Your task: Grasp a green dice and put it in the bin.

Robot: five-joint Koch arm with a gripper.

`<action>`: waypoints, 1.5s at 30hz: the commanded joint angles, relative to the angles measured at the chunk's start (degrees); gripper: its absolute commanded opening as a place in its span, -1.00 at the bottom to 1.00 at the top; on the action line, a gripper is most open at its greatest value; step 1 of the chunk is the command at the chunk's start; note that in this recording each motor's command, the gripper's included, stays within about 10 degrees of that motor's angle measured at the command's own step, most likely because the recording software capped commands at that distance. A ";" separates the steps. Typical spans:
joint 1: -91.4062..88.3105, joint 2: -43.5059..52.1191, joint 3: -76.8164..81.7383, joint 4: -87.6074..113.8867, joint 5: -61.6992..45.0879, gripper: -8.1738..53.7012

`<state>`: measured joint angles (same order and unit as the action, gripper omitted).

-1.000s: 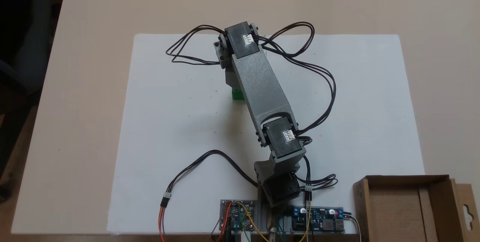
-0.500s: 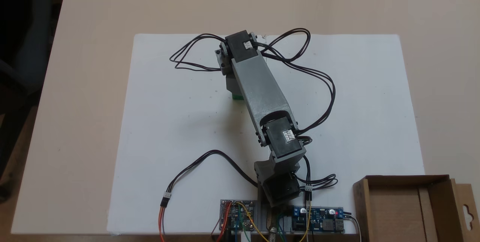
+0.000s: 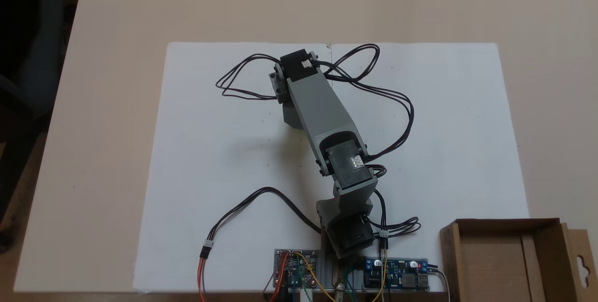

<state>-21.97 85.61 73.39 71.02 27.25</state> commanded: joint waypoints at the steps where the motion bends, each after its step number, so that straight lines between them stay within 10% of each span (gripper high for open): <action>1: -0.79 1.14 0.09 -2.11 3.69 0.63; 32: -0.70 -5.63 5.19 -11.16 3.60 0.59; 45: -0.70 -7.38 5.54 -12.74 3.69 0.29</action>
<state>-21.97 77.52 79.19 58.01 27.33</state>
